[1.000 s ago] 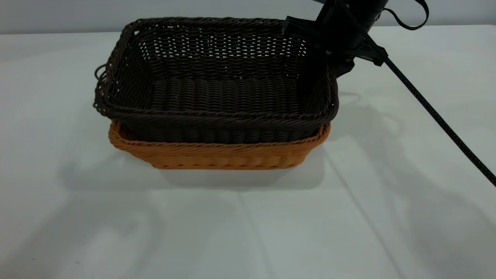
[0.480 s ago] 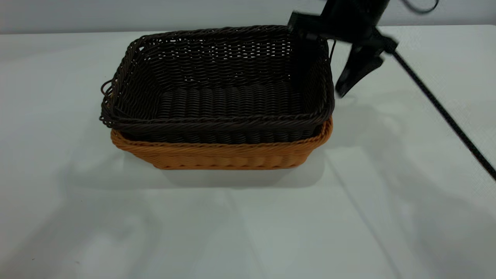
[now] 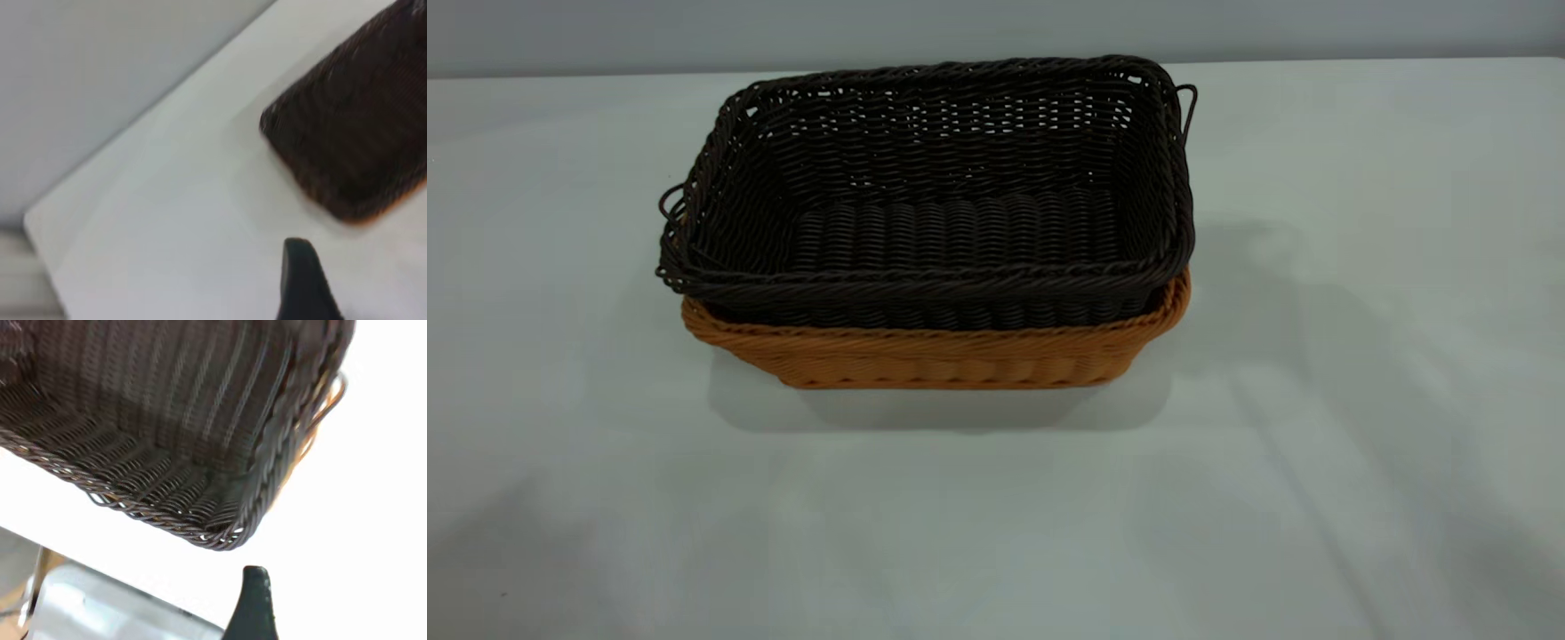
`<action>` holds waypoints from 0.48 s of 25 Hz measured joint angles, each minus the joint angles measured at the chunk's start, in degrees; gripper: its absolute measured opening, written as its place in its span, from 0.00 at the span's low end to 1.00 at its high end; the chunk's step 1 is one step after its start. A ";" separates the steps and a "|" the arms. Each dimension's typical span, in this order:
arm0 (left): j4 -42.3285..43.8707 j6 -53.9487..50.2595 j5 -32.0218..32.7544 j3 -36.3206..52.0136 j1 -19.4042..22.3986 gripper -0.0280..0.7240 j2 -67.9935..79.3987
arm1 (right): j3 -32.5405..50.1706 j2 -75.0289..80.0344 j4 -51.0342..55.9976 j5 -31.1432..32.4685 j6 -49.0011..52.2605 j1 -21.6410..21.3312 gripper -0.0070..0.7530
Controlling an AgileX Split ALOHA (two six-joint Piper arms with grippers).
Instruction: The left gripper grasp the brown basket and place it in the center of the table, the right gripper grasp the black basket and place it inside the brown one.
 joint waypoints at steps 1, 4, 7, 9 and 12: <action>1.32 -2.07 1.61 0.00 0.00 0.56 -1.17 | 0.00 -2.67 -0.25 0.25 0.13 0.00 0.75; 5.25 -7.42 1.61 -0.14 0.00 0.56 -4.93 | 0.00 -9.61 -0.42 0.86 1.27 0.00 0.75; 7.33 -11.62 1.61 0.12 0.00 0.56 -9.18 | 1.77 -16.28 -0.42 1.12 2.01 0.00 0.75; 7.53 -13.56 1.66 1.04 0.00 0.56 -12.25 | 5.26 -21.59 -0.36 1.13 2.13 0.00 0.75; 7.08 -15.21 1.66 4.41 0.00 0.56 -16.77 | 13.28 -29.53 -0.36 1.30 1.96 0.00 0.75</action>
